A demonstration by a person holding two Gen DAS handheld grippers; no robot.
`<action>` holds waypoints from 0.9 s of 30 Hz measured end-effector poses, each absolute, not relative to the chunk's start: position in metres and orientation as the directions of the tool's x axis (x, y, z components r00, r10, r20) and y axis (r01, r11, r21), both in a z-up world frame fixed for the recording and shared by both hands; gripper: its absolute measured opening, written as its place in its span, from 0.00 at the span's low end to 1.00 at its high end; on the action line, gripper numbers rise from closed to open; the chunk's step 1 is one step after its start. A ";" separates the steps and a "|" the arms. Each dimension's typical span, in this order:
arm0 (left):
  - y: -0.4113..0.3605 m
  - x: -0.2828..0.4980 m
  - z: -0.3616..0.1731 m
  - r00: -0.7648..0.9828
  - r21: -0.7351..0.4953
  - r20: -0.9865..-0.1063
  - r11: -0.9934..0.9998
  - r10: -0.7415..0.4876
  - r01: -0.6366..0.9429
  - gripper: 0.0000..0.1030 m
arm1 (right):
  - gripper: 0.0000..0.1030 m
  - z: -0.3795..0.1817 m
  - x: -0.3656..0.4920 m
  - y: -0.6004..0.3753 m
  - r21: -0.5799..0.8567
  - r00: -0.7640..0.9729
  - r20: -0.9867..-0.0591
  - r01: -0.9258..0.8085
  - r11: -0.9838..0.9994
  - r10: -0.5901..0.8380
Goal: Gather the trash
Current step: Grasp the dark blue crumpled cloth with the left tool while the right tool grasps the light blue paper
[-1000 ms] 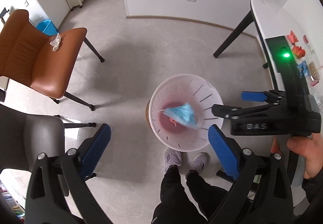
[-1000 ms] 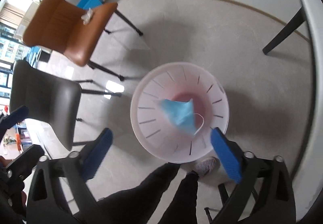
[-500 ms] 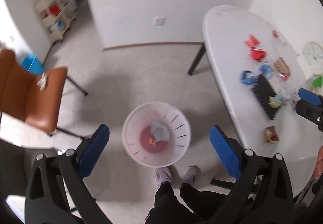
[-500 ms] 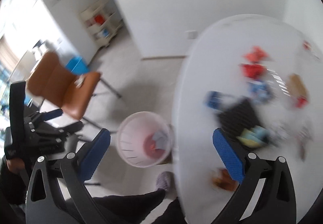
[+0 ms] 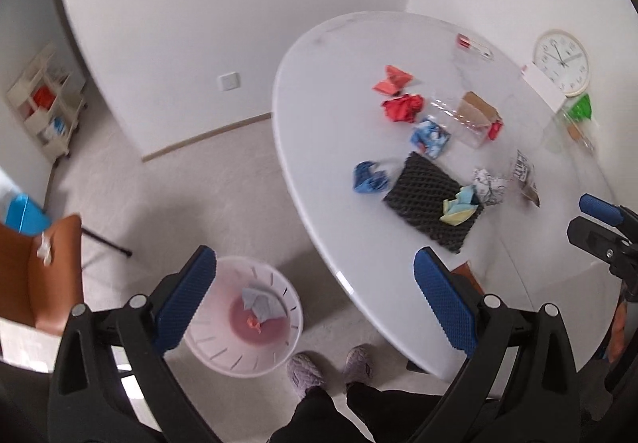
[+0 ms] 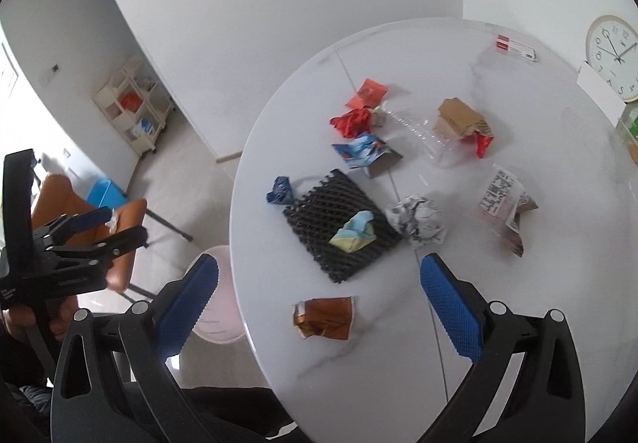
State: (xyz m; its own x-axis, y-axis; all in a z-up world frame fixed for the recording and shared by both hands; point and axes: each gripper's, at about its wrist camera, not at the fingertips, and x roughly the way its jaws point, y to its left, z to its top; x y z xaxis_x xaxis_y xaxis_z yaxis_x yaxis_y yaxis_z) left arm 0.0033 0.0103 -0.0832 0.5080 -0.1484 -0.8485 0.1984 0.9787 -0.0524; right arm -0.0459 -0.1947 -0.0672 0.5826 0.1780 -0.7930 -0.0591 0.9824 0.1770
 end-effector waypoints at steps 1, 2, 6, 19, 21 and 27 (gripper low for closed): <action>0.007 0.006 -0.086 0.507 -0.048 -0.849 0.978 -0.148 0.205 0.92 | 0.98 -0.067 -0.048 -0.198 0.180 0.587 -0.790 -0.057 0.982 0.178; 0.002 0.011 -0.089 0.503 -0.044 -0.851 0.976 -0.148 0.214 0.92 | 0.98 -0.069 -0.046 -0.201 0.179 0.588 -0.790 -0.051 0.982 0.175; -0.025 0.043 -0.109 0.480 -0.040 -0.863 0.968 -0.158 0.247 0.92 | 0.98 -0.078 -0.041 -0.213 0.186 0.582 -0.796 -0.023 0.982 0.165; -0.071 0.137 -0.194 0.328 -0.023 -0.939 0.973 -0.100 0.232 0.63 | 0.98 -0.130 0.001 -0.232 0.260 0.497 -0.840 0.017 0.965 0.218; -0.074 0.145 -0.203 0.311 -0.034 -0.945 0.975 -0.104 0.221 0.56 | 0.98 -0.136 0.004 -0.233 0.273 0.481 -0.845 0.011 0.962 0.234; -0.082 0.154 -0.215 0.279 -0.035 -0.954 0.967 -0.106 0.251 0.38 | 0.98 -0.148 0.011 -0.234 0.282 0.441 -0.859 -0.017 0.959 0.260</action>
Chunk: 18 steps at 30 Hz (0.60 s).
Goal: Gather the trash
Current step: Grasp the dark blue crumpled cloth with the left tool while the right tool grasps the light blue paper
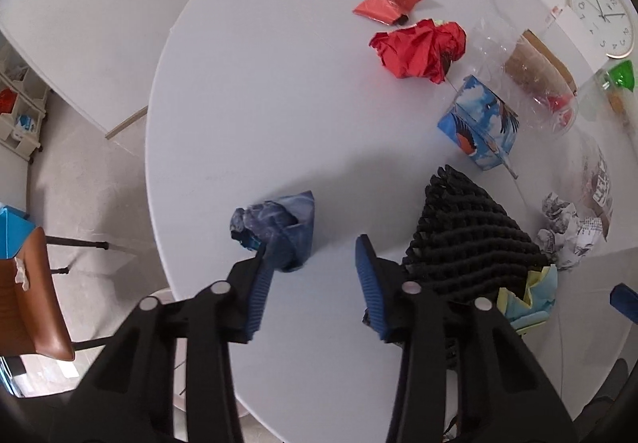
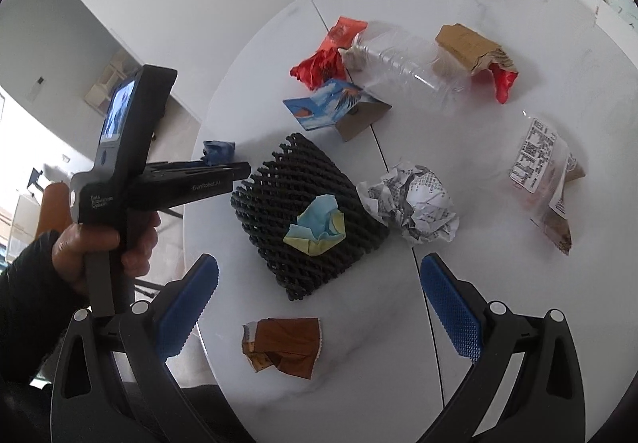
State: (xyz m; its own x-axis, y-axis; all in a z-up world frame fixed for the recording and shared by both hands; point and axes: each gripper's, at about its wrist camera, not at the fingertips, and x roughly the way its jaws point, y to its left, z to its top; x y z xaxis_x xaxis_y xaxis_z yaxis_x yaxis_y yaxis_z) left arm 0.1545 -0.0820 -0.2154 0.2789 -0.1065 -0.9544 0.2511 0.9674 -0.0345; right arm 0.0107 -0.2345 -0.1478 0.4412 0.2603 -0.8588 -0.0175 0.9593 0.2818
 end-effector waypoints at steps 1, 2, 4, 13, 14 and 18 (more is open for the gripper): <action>-0.082 0.155 -0.215 0.282 -0.032 -0.953 0.966 -0.106 0.257 0.38 | 0.98 -0.148 0.011 -0.235 0.282 0.439 -0.860 -0.020 0.959 0.262; -0.082 0.155 -0.215 0.281 -0.033 -0.954 0.965 -0.108 0.260 0.37 | 0.98 -0.149 0.012 -0.236 0.282 0.437 -0.860 -0.020 0.959 0.262; -0.080 0.157 -0.212 0.275 -0.055 -0.953 0.964 -0.128 0.259 0.37 | 0.98 -0.149 0.014 -0.238 0.286 0.437 -0.860 -0.016 0.958 0.264; -0.076 0.157 -0.182 0.324 -0.050 -0.931 0.939 -0.167 0.341 0.61 | 0.98 -0.154 0.019 -0.243 0.331 0.446 -0.849 0.028 0.943 0.285; -0.076 0.157 -0.181 0.324 -0.041 -0.932 0.936 -0.162 0.350 0.63 | 0.98 -0.155 0.020 -0.243 0.334 0.444 -0.849 0.030 0.942 0.287; -0.076 0.171 -0.194 0.297 -0.031 -0.945 0.939 -0.140 0.342 0.63 | 0.98 -0.158 0.022 -0.245 0.328 0.441 -0.852 0.033 0.944 0.281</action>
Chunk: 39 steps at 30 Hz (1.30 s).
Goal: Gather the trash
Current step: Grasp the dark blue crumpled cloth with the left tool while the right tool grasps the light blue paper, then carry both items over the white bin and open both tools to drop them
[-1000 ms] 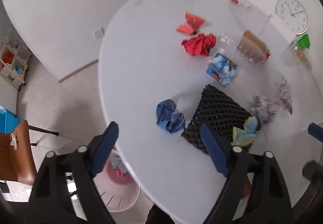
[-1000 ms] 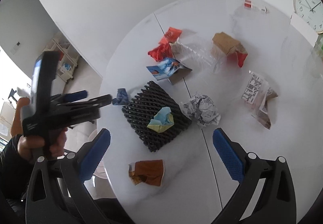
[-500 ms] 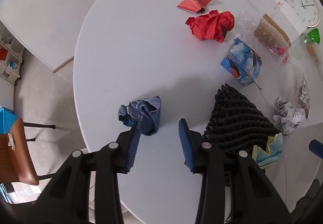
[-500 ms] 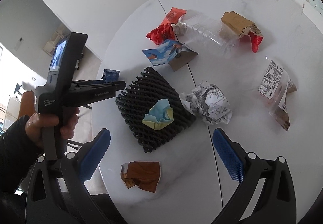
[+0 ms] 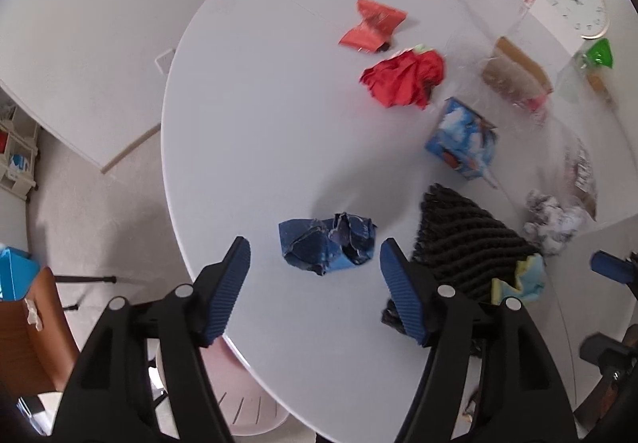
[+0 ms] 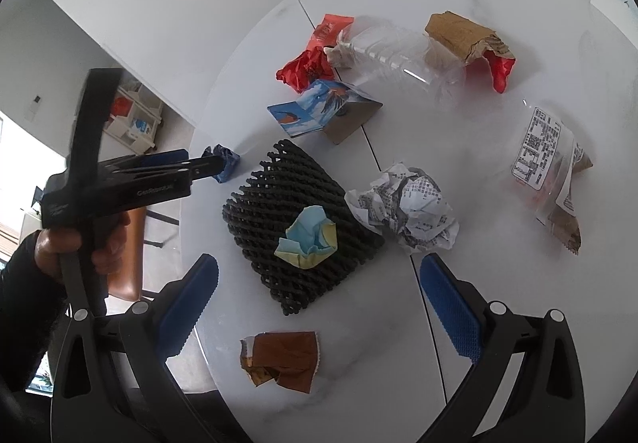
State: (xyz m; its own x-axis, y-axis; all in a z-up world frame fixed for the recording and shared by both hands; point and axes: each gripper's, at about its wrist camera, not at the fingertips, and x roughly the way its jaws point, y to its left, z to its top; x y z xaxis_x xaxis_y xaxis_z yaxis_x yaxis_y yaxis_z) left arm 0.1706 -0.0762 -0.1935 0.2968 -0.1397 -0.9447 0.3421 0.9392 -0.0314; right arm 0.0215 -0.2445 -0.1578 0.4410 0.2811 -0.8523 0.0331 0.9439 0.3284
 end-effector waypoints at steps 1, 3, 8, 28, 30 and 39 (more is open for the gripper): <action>-0.075 0.172 -0.198 0.288 -0.041 -0.947 0.942 -0.143 0.332 0.63 | 0.98 -0.158 0.022 -0.246 0.326 0.441 -0.854 0.035 0.945 0.278; -0.076 0.177 -0.208 0.271 -0.050 -0.952 0.947 -0.141 0.318 0.63 | 0.98 -0.159 0.023 -0.248 0.323 0.443 -0.854 0.038 0.946 0.274; -0.084 0.180 -0.216 0.259 -0.052 -0.955 0.939 -0.147 0.341 0.38 | 0.98 -0.158 0.024 -0.253 0.325 0.450 -0.851 0.046 0.945 0.271; -0.036 0.132 -0.161 0.363 -0.141 -0.906 0.964 -0.217 0.224 0.34 | 0.51 -0.202 0.054 -0.205 0.196 0.382 -0.901 -0.063 0.978 0.206; -0.025 0.122 -0.157 0.373 -0.144 -0.903 0.969 -0.212 0.202 0.34 | 0.46 -0.201 0.054 -0.206 0.184 0.385 -0.902 -0.064 0.981 0.194; 0.033 0.074 -0.141 0.421 -0.146 -0.893 0.987 -0.161 0.068 0.34 | 0.40 -0.181 0.039 -0.218 0.193 0.428 -0.880 -0.072 0.979 0.205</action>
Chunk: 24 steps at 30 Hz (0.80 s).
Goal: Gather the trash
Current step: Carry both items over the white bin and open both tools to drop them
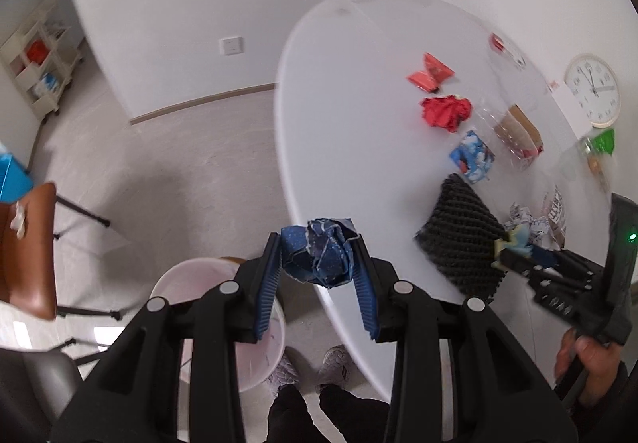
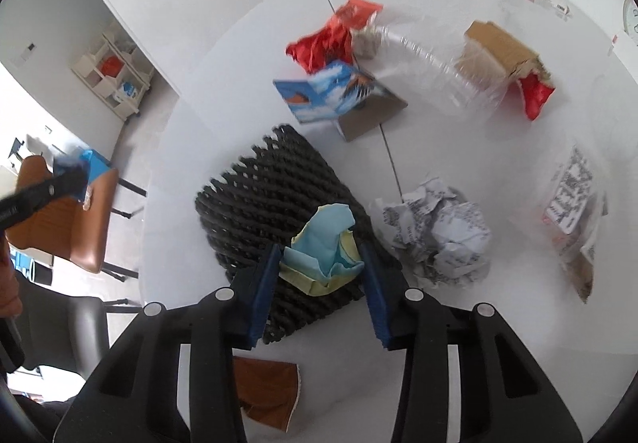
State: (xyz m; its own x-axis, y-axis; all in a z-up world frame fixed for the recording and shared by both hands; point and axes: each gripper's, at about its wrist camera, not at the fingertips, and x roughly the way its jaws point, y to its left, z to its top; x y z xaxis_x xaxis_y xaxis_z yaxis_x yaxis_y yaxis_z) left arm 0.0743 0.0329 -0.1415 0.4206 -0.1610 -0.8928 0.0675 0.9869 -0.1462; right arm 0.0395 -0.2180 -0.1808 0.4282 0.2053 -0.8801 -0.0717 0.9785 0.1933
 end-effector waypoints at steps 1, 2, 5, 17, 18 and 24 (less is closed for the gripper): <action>0.039 0.069 -0.141 0.424 -0.148 -0.892 0.988 -0.157 0.054 0.34 | 0.40 -0.174 0.037 -0.219 0.194 0.437 -0.875 -0.074 0.978 0.207; 0.047 0.062 -0.140 0.428 -0.147 -0.892 0.989 -0.147 0.035 0.34 | 0.40 -0.169 0.035 -0.219 0.197 0.442 -0.872 -0.077 0.977 0.210; 0.067 0.046 -0.142 0.432 -0.136 -0.894 0.991 -0.119 -0.008 0.34 | 0.40 -0.148 0.031 -0.214 0.222 0.460 -0.854 -0.100 0.970 0.243; 0.145 0.005 -0.197 0.290 -0.118 -0.955 0.973 -0.057 -0.197 0.43 | 0.41 -0.138 0.034 -0.066 0.308 0.309 -0.833 -0.432 0.848 0.460; 0.148 0.004 -0.203 0.270 -0.117 -0.961 0.970 -0.056 -0.213 0.48 | 0.41 -0.144 0.036 -0.051 0.308 0.282 -0.839 -0.459 0.834 0.465; 0.168 -0.015 -0.202 0.284 -0.140 -0.958 0.938 -0.047 -0.318 0.69 | 0.41 -0.162 0.038 0.012 0.292 0.190 -0.864 -0.566 0.771 0.466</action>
State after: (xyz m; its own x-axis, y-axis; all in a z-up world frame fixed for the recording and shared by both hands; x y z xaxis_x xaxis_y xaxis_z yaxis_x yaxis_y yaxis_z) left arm -0.0147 0.1677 -0.2017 0.2836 -0.0471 -0.9578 -0.3177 0.9378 -0.1402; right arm 0.0384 0.0124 -0.1618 0.1896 0.4661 -0.8642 -0.5657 0.7712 0.2919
